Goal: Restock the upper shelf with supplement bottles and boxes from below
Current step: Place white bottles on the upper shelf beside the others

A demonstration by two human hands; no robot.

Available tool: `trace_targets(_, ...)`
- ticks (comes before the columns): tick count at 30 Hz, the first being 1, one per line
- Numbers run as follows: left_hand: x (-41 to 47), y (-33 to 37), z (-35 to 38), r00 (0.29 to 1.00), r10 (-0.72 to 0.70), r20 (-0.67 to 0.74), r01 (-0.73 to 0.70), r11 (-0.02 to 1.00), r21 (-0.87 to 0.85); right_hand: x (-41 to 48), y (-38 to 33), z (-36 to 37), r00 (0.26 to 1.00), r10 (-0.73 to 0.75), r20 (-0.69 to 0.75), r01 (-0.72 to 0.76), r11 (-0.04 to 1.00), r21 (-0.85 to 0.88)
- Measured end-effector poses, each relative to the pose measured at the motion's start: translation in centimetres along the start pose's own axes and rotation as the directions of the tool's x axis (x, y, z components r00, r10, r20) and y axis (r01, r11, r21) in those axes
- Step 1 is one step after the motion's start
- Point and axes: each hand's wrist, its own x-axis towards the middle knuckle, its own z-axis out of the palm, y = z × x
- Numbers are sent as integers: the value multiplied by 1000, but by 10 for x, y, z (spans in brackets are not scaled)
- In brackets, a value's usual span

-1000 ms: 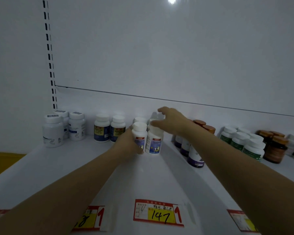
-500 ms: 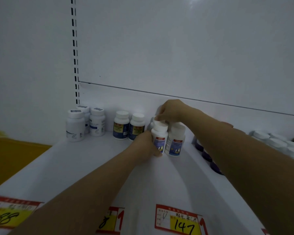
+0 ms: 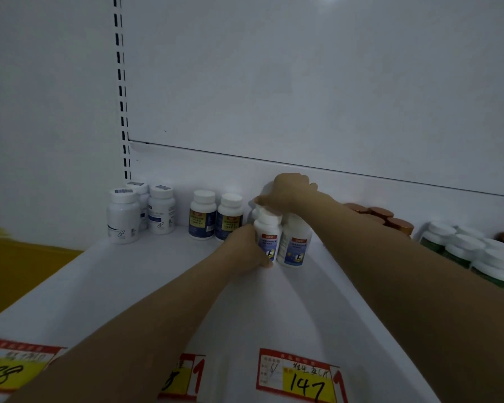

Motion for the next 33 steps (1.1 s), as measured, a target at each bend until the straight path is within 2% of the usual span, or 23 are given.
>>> trace_targets(5, -5, 4, -4, 1000, -6, 4, 6, 1000, -4, -20, 22, -12, 998, -1, -66, 11, 990, 140)
trace_targets(7, -8, 4, -5, 1000, 15, -2, -15, 1000, -24, -44, 38, -22, 999, -1, -55, 6, 995, 101)
trace_targets(11, -13, 5, -6, 996, 93, -5, -94, 995, -22, -92, 61, -23, 980, 68, 185, -64, 998, -27)
trace_targets(13, -15, 6, -4, 992, 127, -6, -127, 991, 31, -96, 63, -7, 955, 77, 286, -83, 997, 8)
trace_targets(16, -16, 8, -3, 993, 121, -9, -120, 991, 53, -90, 60, 17, 971, 41, 235, -76, 987, 141)
trace_targets(19, -15, 9, -4, 995, 96, 11, -96, 994, 49, -86, 55, 27, 983, -13, 184, -15, 989, 148)
trace_targets(26, -9, 9, -3, 999, 21, 38, -23, 998, 59, -83, 58, 32, 986, -12, 164, -21, 980, 200)
trace_targets(30, -8, 8, -2, 999, -9, 34, 8, 1000, 30, -88, 59, 28, 983, -62, 173, 36, 988, 150)
trace_targets(33, -13, 11, 2, 1000, -27, -11, 28, 997, 73, -96, 60, 23, 973, -120, 196, 106, 991, 82)
